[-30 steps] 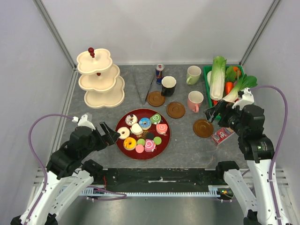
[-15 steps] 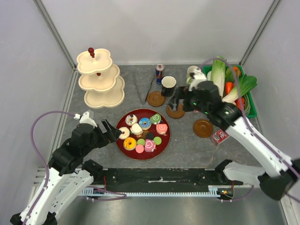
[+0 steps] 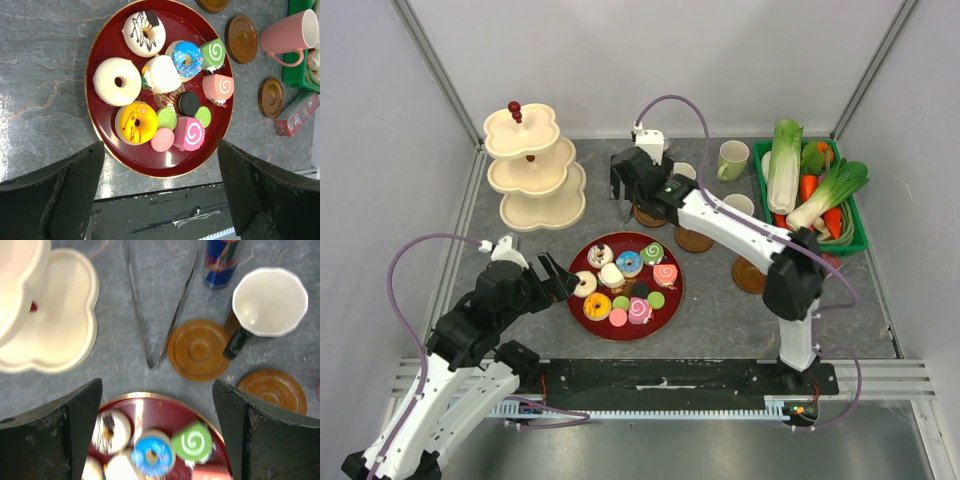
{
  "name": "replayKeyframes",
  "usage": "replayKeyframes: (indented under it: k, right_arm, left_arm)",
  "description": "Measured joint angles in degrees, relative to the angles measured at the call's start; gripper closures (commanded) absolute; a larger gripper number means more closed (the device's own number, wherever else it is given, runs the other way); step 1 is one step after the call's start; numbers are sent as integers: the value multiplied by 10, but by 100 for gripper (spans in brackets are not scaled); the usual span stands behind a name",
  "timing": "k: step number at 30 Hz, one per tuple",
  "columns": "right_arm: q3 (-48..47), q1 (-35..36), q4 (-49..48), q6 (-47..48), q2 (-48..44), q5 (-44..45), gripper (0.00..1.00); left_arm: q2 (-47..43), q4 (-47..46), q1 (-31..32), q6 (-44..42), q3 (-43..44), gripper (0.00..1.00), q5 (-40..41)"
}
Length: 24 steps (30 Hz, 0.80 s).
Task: Serve the afternoon tea
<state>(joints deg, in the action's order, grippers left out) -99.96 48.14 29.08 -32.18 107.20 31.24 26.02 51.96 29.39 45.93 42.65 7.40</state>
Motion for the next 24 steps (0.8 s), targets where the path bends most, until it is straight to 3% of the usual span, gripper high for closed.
replayKeyframes:
  k: [10, 24]
  right_arm:
    - [-211, -4, -2, 9, 230, 100, 2]
    - [-321, -80, -69, 2, 406, 57, 9]
  left_arm:
    - [9, -5, 0, 0, -18, 1, -5]
    - [10, -16, 0, 0, -25, 1, -5]
